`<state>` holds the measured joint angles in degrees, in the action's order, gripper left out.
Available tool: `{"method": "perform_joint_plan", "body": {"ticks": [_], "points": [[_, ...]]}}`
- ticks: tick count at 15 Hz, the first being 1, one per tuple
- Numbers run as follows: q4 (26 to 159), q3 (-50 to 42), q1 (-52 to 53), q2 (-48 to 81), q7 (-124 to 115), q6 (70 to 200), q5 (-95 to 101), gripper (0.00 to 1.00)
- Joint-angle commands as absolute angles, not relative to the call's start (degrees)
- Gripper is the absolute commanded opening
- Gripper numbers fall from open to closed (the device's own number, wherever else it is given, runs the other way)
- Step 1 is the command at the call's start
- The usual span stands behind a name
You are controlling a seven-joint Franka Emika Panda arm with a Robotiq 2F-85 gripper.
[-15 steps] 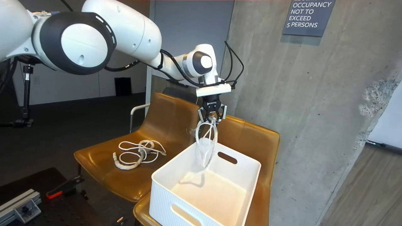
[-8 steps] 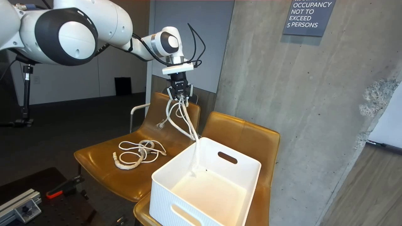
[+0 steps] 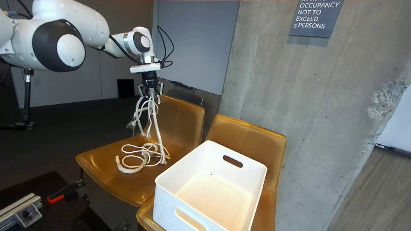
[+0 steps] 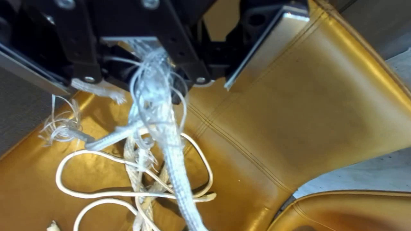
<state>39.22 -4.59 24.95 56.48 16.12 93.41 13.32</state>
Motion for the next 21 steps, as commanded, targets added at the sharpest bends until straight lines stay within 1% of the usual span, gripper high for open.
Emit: {"method": "perform_joint_plan", "body": {"ticks": [1, 7, 13, 16, 19, 21], "points": [[34.5, -3.2, 26.6, 60.6, 11.5, 91.7, 10.8, 0.04], [39.0, -3.4, 25.2, 62.7, 4.9, 93.3, 8.4, 0.04], [43.8, -4.6, 22.2, 61.3, 0.4, 96.0, 9.0, 0.04], [48.5, -5.3, 21.0, 59.2, -1.6, 103.3, 9.3, 0.04], [57.8, -5.6, 19.8, 54.6, -6.3, 113.5, 8.7, 0.04], [62.7, -6.2, 19.3, 51.8, -8.2, 116.0, 9.2, 0.04]]}}
